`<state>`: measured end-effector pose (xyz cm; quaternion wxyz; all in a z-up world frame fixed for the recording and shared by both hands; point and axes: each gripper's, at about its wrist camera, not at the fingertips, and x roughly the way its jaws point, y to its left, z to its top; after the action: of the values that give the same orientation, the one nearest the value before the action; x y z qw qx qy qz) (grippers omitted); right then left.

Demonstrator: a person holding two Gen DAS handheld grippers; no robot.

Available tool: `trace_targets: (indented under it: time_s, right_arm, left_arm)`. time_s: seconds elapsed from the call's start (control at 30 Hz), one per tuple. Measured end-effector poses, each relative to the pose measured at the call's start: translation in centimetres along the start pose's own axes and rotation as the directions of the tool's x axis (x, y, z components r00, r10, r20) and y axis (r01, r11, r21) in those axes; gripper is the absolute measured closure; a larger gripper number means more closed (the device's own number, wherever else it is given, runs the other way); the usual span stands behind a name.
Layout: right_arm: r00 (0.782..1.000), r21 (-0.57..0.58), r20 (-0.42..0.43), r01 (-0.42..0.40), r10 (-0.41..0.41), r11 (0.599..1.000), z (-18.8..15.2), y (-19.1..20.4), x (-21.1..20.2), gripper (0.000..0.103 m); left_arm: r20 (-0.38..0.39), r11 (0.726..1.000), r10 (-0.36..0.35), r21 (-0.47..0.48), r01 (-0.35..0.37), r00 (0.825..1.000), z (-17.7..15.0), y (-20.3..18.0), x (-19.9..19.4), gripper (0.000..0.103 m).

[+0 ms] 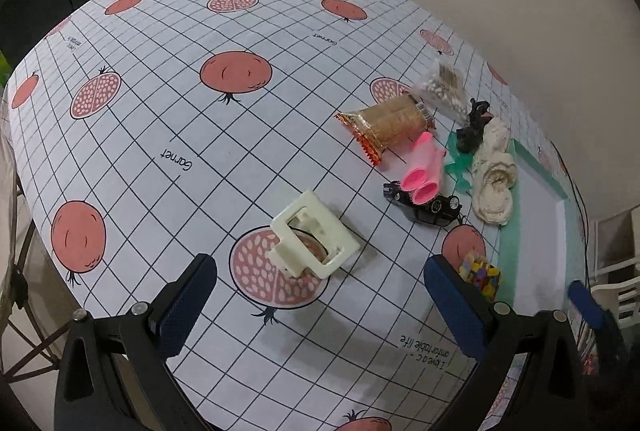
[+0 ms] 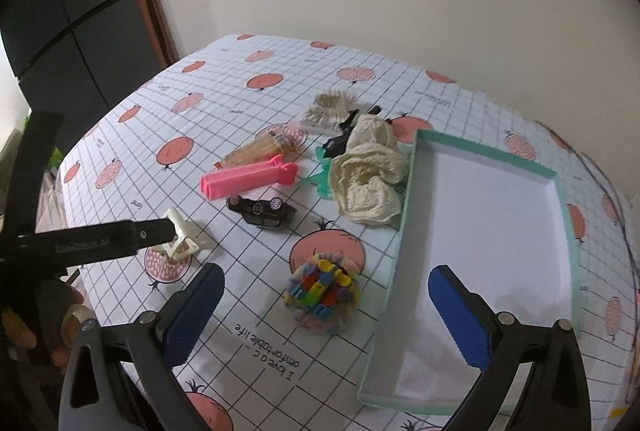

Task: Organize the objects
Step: 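Move both tools toward the scattered items beside the white tray, then grasp the colorful block toy with the right gripper while the left gripper grasps the cream claw clip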

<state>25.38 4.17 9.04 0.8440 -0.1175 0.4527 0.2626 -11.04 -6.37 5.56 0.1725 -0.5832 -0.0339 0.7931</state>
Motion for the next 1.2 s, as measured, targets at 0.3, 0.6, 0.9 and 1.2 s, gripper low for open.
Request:
trace_targets:
  time_s: [0.3, 0.6, 0.9, 1.2]
  right_arm:
    - [0.996, 0.038, -0.025, -0.09, 0.091, 0.995, -0.8, -0.6, 2.6, 0.0]
    - [0.989, 0.082, -0.035, -0.14, 0.143, 0.987, -0.3, -1.4, 3.7, 0.0]
    - [0.986, 0.063, -0.07, -0.149, 0.154, 0.987, -0.1, -1.1, 4.2, 0.022]
    - [0.98, 0.093, -0.138, -0.13, 0.142, 0.987, -0.7, -1.6, 5.6, 0.048]
  left_arm:
    - [-0.02, 1.0, 0.009, -0.002, -0.009, 1.0, 0.4, 1.4, 0.9, 0.0]
    - [-0.039, 0.997, 0.033, 0.068, -0.03, 0.999, 0.6, 1.2, 1.8, 0.0]
    - [-0.062, 0.991, 0.051, 0.125, -0.043, 0.997, 0.5, 0.6, 2.4, 0.0]
    - [-0.058, 0.984, 0.075, 0.164, -0.065, 0.995, 0.5, 0.6, 2.7, 0.0]
